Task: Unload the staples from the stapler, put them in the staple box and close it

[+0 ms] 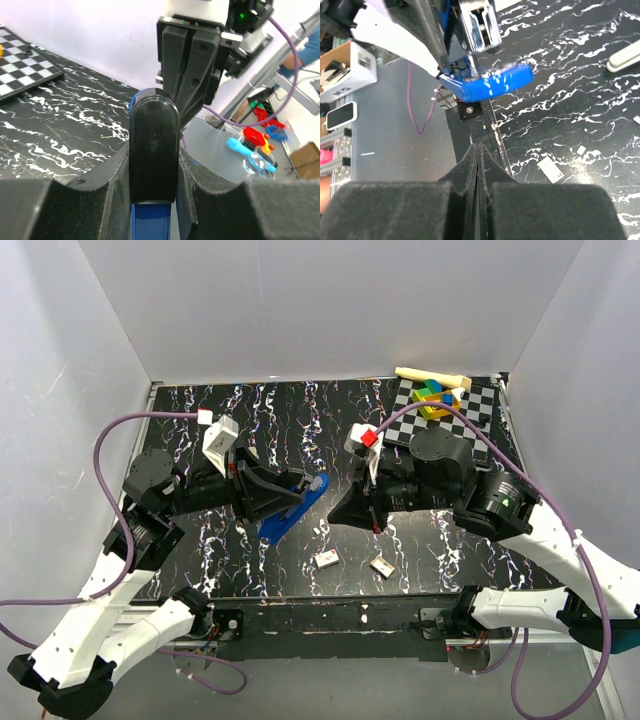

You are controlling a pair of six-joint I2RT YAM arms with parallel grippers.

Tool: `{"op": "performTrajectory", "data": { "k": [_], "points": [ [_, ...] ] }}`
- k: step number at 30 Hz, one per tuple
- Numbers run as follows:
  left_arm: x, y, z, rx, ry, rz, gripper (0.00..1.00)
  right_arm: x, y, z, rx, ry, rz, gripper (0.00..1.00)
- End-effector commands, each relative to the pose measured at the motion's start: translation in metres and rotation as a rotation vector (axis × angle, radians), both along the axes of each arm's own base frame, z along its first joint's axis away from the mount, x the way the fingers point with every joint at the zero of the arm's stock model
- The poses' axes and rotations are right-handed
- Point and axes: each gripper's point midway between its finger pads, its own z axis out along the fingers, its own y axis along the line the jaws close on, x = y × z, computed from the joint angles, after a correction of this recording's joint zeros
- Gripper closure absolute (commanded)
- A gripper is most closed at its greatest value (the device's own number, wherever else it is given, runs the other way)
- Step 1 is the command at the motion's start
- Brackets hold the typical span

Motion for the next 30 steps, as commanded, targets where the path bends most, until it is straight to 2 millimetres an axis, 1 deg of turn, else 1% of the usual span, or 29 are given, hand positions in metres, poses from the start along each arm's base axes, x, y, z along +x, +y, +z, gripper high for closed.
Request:
{"op": "performTrajectory", "data": {
  "k": [1, 8, 14, 18, 19, 21, 25, 30],
  "points": [
    [-0.029, -0.002, 0.021, -0.045, -0.120, -0.162, 1.00, -0.022, -0.004, 0.026, 0.046, -0.051, 0.148, 0.99],
    [-0.034, -0.007, 0.015, -0.040, -0.104, -0.245, 1.00, -0.030, 0.006, 0.038, 0.070, -0.053, 0.242, 0.99],
    [-0.038, -0.009, 0.015, -0.049, -0.110, -0.295, 1.00, -0.028, 0.021, 0.047, 0.083, -0.063, 0.285, 0.99],
    [-0.044, -0.012, 0.012, -0.044, -0.112, -0.366, 1.00, -0.022, 0.034, 0.052, 0.082, -0.070, 0.305, 0.99],
    [-0.045, -0.013, 0.011, -0.040, -0.105, -0.378, 1.00, -0.022, 0.034, 0.057, 0.090, -0.079, 0.312, 0.99],
    [-0.046, -0.014, 0.006, -0.031, -0.099, -0.399, 1.00, -0.019, 0.044, 0.060, 0.086, -0.077, 0.328, 0.99],
    [-0.050, -0.018, -0.005, -0.009, -0.073, -0.455, 1.00, -0.017, 0.055, 0.072, 0.090, -0.084, 0.368, 0.99],
    [-0.057, -0.023, -0.015, 0.010, -0.047, -0.523, 1.00, -0.017, 0.065, 0.079, 0.085, -0.083, 0.416, 0.99]
  ]
}}
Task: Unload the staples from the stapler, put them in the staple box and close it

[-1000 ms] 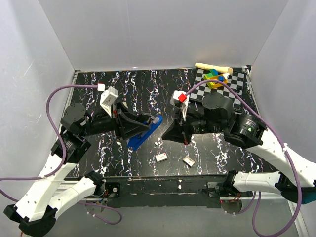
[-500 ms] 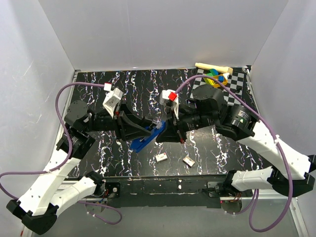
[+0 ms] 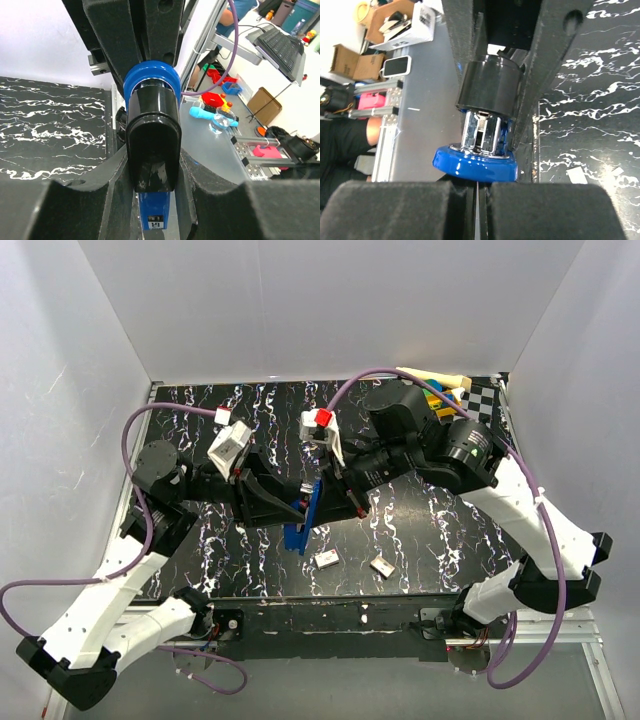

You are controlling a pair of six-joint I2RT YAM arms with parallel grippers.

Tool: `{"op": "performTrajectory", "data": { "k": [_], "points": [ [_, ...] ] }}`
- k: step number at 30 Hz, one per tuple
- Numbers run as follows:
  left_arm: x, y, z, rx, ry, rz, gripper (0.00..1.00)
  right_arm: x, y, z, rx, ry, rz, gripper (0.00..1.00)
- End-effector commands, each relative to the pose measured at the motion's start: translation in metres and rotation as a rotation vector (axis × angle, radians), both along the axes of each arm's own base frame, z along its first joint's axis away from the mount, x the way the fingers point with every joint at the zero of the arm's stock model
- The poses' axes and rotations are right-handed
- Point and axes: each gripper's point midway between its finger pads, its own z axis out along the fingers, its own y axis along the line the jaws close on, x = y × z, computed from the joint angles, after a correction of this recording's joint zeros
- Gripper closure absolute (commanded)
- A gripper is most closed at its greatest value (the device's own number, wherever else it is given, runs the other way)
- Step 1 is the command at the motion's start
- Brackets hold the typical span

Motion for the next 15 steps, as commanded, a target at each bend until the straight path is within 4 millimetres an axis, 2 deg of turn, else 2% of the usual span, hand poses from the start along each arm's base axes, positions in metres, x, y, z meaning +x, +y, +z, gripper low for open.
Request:
{"op": "performTrajectory", "data": {
  "k": [1, 5, 8, 15],
  "points": [
    [-0.017, -0.011, -0.020, 0.055, 0.044, -0.148, 1.00, 0.013, 0.036, 0.035, 0.168, -0.113, 0.069, 0.99],
    [-0.020, -0.020, -0.025, 0.075, 0.060, -0.196, 1.00, 0.010, 0.044, 0.038, 0.172, -0.089, 0.116, 0.99],
    [-0.021, -0.025, -0.025, 0.080, 0.057, -0.204, 1.00, 0.011, 0.050, 0.032, 0.149, -0.065, 0.130, 0.99],
    [-0.011, -0.028, -0.027, 0.104, 0.061, -0.136, 1.00, 0.016, 0.044, 0.025, 0.136, -0.111, 0.095, 0.99]
  ]
}}
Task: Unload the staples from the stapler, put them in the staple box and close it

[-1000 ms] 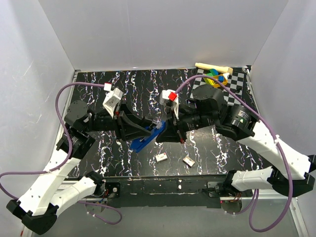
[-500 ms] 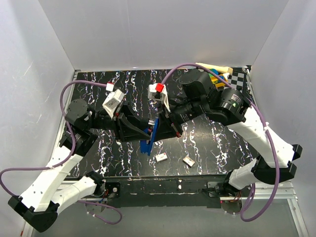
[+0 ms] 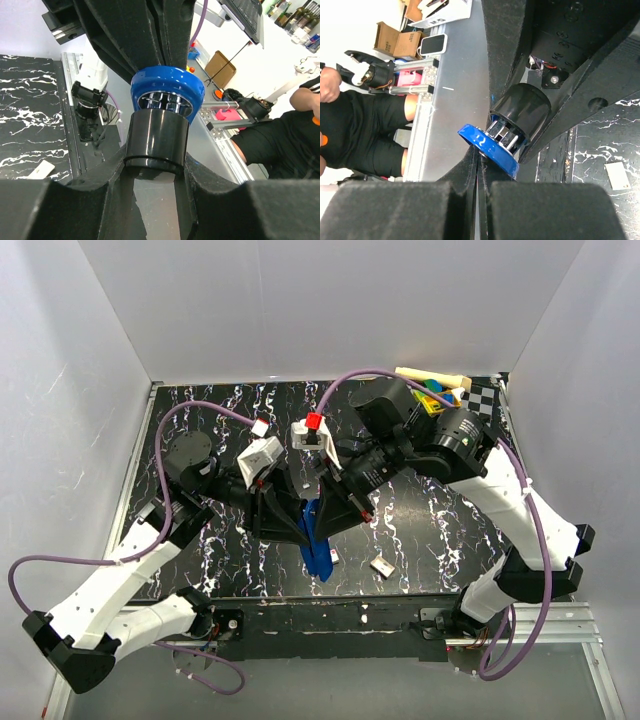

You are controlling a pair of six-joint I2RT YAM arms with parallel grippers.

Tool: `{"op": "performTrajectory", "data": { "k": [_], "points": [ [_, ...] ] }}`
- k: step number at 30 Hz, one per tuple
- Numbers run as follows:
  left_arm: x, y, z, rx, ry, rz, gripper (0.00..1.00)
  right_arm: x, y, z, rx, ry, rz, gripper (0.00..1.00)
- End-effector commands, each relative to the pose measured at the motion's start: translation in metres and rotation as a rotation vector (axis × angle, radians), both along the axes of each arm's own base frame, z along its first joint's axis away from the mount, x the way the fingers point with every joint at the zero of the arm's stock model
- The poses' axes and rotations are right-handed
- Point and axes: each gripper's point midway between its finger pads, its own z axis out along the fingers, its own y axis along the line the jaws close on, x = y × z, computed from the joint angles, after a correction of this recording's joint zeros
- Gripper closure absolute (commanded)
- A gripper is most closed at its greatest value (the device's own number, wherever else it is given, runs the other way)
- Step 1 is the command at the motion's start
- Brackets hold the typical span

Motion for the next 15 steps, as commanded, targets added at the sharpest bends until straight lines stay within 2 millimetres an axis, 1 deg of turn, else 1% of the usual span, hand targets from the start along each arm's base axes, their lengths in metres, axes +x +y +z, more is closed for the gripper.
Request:
{"op": "performTrajectory", "data": {
  "k": [1, 6, 7, 8, 10, 15],
  "points": [
    [0.017, -0.016, 0.002, 0.009, -0.003, 0.112, 1.00, 0.044, 0.052, 0.018, 0.231, -0.243, -0.067, 0.99],
    [0.028, -0.015, 0.007, 0.006, -0.024, 0.212, 1.00, 0.049, 0.040, 0.000, 0.185, -0.273, -0.130, 0.99],
    [0.029, -0.015, 0.009, 0.004, -0.030, 0.226, 1.00, 0.052, 0.036, -0.005, 0.174, -0.284, -0.153, 0.99],
    [0.031, -0.014, 0.010, 0.004, -0.033, 0.248, 1.00, 0.056, 0.033, -0.017, 0.145, -0.290, -0.183, 0.99],
    [0.036, -0.012, 0.014, -0.007, -0.047, 0.297, 1.00, 0.061, 0.024, -0.026, 0.129, -0.310, -0.236, 0.99],
    [0.042, -0.012, 0.018, -0.008, -0.057, 0.344, 1.00, 0.068, 0.003, -0.039, 0.133, -0.300, -0.334, 0.99]
  ]
}}
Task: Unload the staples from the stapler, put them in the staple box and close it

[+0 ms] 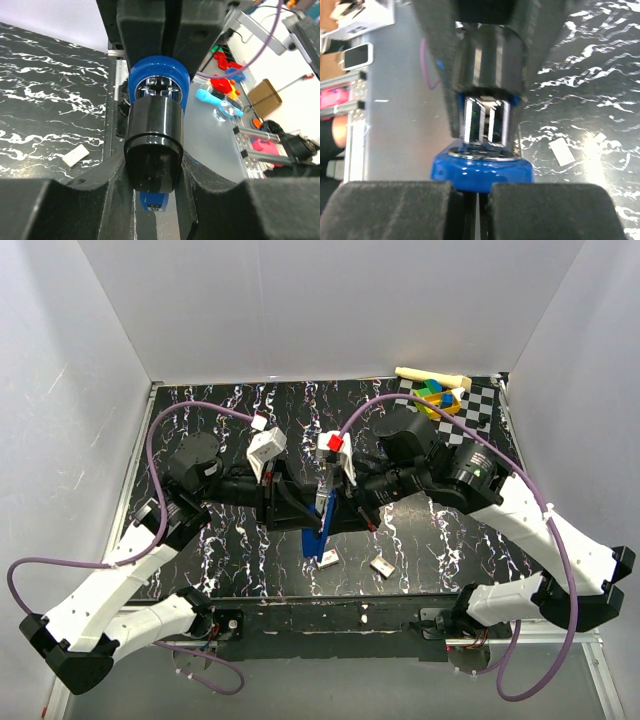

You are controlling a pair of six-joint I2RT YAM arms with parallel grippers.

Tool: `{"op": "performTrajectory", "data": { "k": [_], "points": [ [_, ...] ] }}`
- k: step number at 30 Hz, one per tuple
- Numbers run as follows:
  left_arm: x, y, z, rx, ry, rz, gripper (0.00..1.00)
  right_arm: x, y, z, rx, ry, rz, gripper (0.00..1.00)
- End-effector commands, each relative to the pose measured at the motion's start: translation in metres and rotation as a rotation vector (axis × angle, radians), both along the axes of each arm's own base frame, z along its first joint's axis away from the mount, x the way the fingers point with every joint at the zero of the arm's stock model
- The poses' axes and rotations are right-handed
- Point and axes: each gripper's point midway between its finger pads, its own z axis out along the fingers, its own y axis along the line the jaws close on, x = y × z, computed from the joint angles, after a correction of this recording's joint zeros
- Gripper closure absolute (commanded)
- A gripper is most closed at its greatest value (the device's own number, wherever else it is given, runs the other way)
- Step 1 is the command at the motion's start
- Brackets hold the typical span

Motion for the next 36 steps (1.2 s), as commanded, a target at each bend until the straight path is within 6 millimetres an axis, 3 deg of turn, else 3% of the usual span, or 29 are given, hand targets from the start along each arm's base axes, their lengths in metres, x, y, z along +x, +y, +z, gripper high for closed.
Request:
{"op": "performTrajectory", "data": {
  "k": [1, 9, 21, 32, 36],
  "points": [
    [0.011, -0.002, 0.030, -0.055, -0.086, 0.100, 1.00, 0.039, 0.014, 0.014, 0.138, -0.128, -0.156, 0.99],
    [0.044, -0.005, 0.012, 0.053, -0.071, 0.252, 1.00, 0.070, -0.021, -0.011, 0.123, -0.134, -0.419, 0.99],
    [0.128, 0.016, -0.026, 0.292, -0.018, 0.700, 1.00, 0.100, -0.062, -0.064, 0.010, -0.089, -0.718, 0.99],
    [0.221, 0.089, -0.094, 0.522, 0.267, 1.123, 1.00, 0.096, -0.055, -0.102, -0.059, 0.000, -0.712, 0.99],
    [0.248, 0.121, -0.105, 0.605, 0.277, 1.276, 1.00, 0.092, -0.049, -0.117, -0.085, 0.053, -0.697, 0.99]
  ]
}}
